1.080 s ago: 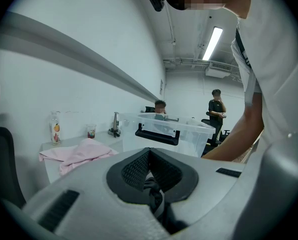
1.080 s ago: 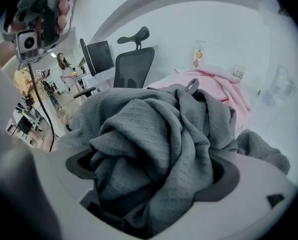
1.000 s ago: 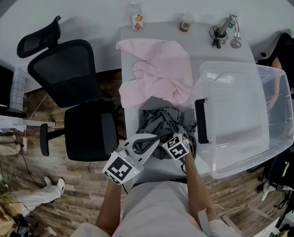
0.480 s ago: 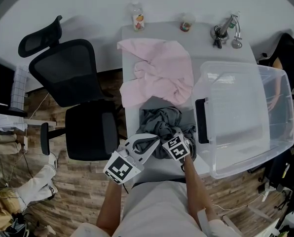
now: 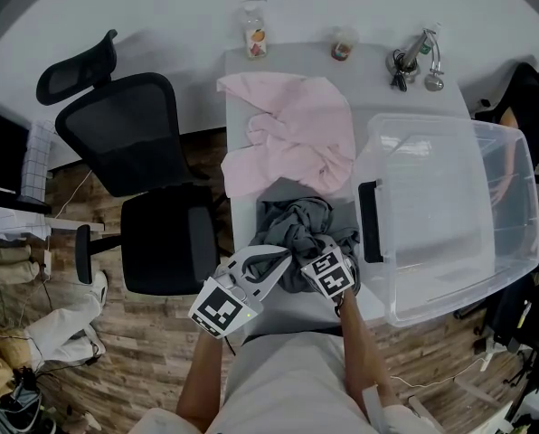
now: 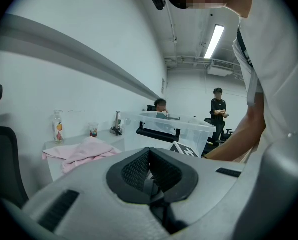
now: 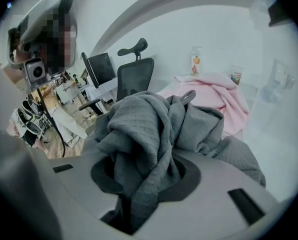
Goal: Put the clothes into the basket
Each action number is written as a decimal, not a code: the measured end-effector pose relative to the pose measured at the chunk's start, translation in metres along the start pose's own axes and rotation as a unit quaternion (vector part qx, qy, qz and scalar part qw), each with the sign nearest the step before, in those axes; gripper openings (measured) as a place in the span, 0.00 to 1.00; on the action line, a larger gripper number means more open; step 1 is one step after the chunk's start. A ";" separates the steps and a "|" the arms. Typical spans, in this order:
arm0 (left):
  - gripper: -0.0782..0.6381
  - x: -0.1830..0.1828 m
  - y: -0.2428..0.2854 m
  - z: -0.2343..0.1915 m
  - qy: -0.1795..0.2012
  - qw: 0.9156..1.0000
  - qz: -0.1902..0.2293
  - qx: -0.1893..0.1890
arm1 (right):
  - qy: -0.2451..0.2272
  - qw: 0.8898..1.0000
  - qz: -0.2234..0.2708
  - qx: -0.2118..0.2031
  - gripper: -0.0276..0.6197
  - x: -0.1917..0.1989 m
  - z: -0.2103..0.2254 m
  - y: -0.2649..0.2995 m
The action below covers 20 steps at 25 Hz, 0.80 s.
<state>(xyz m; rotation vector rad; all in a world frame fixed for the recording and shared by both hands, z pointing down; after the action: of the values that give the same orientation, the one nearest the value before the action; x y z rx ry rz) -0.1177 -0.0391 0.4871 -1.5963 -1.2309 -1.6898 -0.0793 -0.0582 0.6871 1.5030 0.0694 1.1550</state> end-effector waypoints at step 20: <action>0.12 -0.035 -0.015 0.006 0.022 1.000 0.014 -0.017 | -0.021 0.994 0.109 -0.002 0.23 -0.067 -0.027 -0.076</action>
<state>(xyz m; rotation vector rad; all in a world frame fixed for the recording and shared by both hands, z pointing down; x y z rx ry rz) -0.1208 -0.0341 0.4493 -1.5794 -1.1586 -1.7287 -0.0905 -0.0558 0.5831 1.5586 -0.1297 1.2942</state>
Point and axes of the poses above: the fingertips, and each gripper's own axes: y forward along the fingers, z to its right, x out of its underside, the point moved 1 cm from there along -y, backward along the fingers, and after that the axes turned 1 degree about -z, right-handed, at the moved point
